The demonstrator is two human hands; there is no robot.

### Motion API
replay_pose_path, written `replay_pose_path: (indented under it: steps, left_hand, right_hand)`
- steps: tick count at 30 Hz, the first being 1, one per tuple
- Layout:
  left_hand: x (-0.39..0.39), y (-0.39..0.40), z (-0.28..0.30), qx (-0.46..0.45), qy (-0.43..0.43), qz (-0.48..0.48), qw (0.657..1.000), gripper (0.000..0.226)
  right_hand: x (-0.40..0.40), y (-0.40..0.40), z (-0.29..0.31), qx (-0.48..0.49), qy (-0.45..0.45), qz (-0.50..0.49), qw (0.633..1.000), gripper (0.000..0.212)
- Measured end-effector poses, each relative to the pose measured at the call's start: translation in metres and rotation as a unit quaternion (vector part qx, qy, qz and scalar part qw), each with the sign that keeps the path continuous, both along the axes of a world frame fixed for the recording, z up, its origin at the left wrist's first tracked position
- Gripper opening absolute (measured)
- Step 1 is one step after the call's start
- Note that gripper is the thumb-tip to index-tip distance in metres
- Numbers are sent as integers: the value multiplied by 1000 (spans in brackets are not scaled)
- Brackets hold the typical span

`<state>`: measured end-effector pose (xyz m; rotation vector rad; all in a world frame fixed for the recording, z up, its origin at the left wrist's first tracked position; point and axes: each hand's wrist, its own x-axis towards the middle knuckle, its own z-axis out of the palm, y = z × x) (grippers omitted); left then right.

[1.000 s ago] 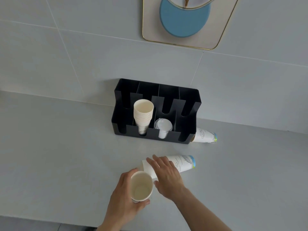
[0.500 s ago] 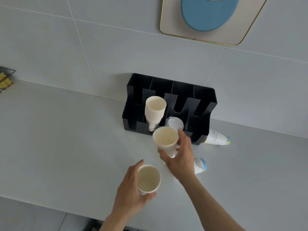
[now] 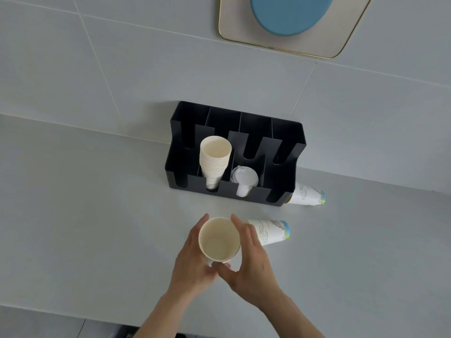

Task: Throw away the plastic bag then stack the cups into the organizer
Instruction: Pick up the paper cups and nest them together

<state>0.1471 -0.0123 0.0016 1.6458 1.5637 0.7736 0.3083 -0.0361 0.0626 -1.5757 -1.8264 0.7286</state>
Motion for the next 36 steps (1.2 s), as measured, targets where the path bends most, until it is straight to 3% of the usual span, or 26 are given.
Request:
replay_pose_path:
  steps: [5,9,12,14,16,19,24,26,28,30,33,36]
  left_hand:
    - [-5,1,2,2,-10,-17,1000,130]
    - [-10,-2,0,8,16,-21,1000,111]
    - [-9,-1,2,7,12,-15,1000,105]
    - [-7,-2,4,2,6,-8,1000,104]
    - [-4,-3,5,2,4,-6,1000,103]
    - [-2,-3,7,0,3,-2,1000,101]
    - [0,-2,7,-8,12,-2,1000,100]
    - [0,-2,7,-7,13,1,1000,101]
    - [0,-2,6,-7,14,1,1000,101]
    - [0,-2,5,-7,12,0,1000,101]
    - [0,-2,5,-1,8,-2,1000,101]
    - [1,-1,6,7,6,-4,1000,101]
  right_hand:
    - [1,-1,-17,-24,-57,20,998,84]
    - [6,-1,-22,-39,-62,37,997,80]
    - [21,14,-20,-6,-33,-39,999,62]
    - [39,31,-22,18,-81,-110,990,55]
    - [56,45,-27,-27,-167,-104,980,71]
    - [74,58,-41,-113,-278,-3,954,98]
    - [78,59,-60,-65,-393,26,917,102]
    - [74,55,-63,-54,-401,13,915,98]
    - [71,52,-58,-63,-369,-7,927,90]
    - [67,52,-42,-63,-283,-43,956,89]
    - [62,55,-3,-1,-47,-130,990,91]
    - [57,49,40,52,138,-141,979,91]
